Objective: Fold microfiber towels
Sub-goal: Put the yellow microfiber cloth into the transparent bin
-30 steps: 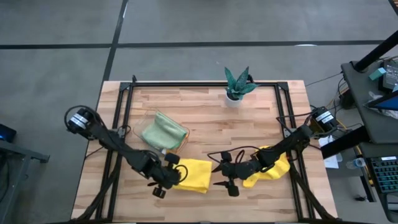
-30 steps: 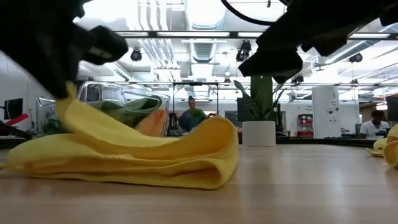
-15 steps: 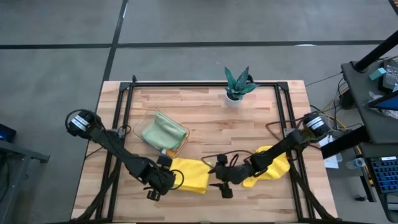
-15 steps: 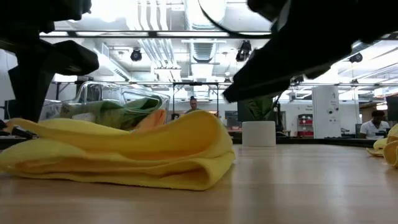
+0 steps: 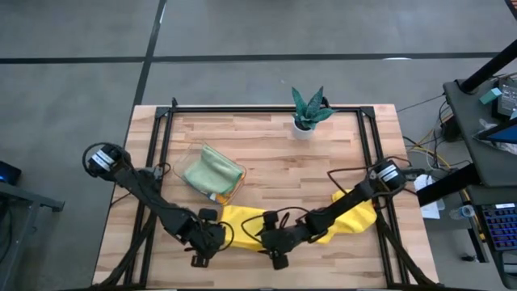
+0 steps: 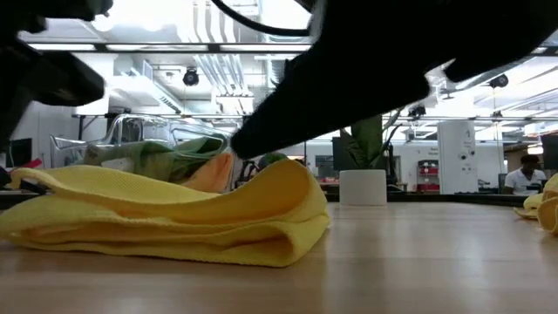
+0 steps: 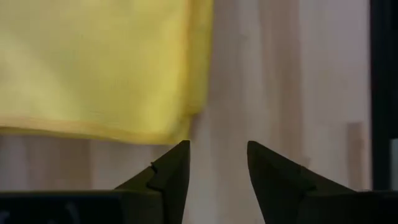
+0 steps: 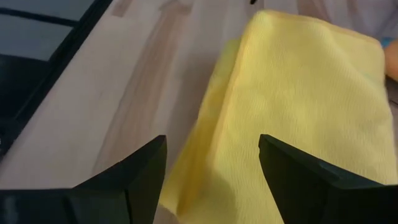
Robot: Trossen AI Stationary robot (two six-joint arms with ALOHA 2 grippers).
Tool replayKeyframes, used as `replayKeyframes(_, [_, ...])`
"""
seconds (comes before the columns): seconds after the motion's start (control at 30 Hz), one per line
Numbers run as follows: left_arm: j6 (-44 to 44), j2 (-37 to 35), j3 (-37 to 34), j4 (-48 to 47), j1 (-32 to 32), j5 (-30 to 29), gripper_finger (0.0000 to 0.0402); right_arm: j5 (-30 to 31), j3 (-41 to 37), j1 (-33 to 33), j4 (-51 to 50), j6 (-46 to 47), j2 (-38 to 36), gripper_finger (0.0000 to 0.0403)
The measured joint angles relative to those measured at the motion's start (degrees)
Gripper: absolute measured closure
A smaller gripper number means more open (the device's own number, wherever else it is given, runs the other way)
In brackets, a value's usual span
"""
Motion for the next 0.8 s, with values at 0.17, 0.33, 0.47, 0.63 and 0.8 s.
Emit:
replayKeyframes(0.17, [-3.9, 0.0, 0.0, 4.1, -2.3, -0.7, 0.0257, 0.0, 1.0, -0.2, -1.7, 0.3, 0.3, 0.0158])
replayKeyframes(0.33, [-9.3, 0.6, -0.3, 7.9, -3.2, -12.5, 0.0257, 0.0, 0.9, -0.2, -6.6, 1.0, 0.2, 0.0161])
replayKeyframes(0.47, [-13.2, 2.3, -0.4, 8.3, -3.3, -17.8, 0.0257, 0.0, 0.9, -0.2, -9.5, 1.1, 0.2, 0.0163])
replayKeyframes(0.63, [-13.5, 5.9, -0.4, 9.2, -3.4, -24.4, 0.0257, 0.0, 0.9, -0.2, -11.7, 1.1, 0.2, 0.0163])
replayKeyframes(0.8, [-14.8, 8.6, -0.5, 10.8, -3.0, -26.7, 0.0258, 0.0, 0.7, -0.5, -12.0, 1.1, 0.2, 0.0163])
